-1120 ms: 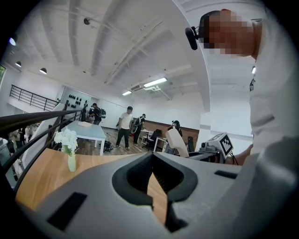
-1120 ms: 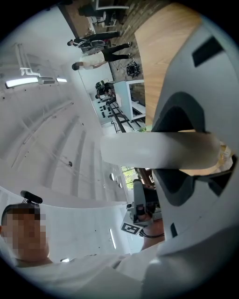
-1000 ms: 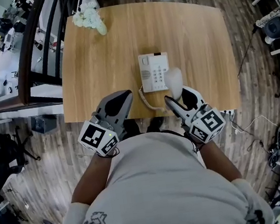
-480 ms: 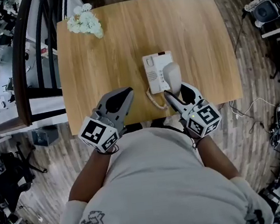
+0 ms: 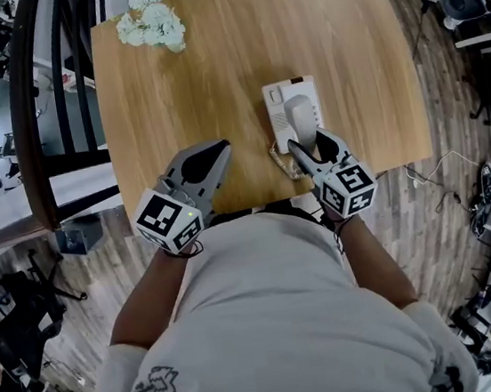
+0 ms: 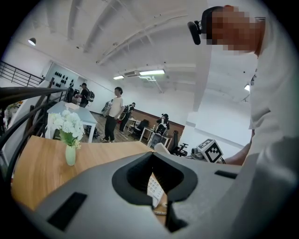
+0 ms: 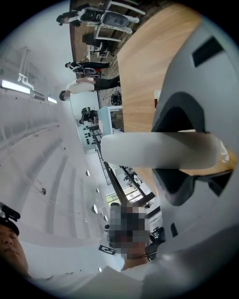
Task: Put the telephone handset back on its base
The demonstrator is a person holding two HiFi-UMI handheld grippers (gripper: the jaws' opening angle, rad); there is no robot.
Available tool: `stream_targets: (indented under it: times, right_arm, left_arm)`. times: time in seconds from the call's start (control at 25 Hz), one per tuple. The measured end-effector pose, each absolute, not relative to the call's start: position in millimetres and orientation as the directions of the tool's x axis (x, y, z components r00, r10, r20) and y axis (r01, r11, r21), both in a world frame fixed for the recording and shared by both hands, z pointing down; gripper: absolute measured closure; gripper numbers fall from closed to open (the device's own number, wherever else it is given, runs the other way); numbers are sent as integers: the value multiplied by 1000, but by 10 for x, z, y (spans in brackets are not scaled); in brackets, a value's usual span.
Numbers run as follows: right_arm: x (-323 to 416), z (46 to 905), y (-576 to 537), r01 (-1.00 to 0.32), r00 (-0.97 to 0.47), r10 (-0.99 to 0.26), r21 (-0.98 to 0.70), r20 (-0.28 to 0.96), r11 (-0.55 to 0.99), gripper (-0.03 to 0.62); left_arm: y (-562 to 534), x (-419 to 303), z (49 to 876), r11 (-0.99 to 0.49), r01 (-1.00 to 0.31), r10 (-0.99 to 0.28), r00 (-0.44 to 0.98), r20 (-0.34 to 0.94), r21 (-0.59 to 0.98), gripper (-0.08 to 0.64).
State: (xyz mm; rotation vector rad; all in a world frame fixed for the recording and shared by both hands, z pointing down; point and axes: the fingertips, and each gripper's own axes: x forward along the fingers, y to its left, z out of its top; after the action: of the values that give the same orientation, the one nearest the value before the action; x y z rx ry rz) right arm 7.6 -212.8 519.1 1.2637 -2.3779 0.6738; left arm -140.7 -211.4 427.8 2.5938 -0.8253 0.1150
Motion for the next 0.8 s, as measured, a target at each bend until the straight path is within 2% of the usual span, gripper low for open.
stream_targets:
  times: [0.8]
  right_arm:
    - [211,6499,-2536,-911,-391,-564,-218,728,351,373]
  left_arm:
    - [-2405,-1373,4754,-731,-543,-474,840,266,414,555]
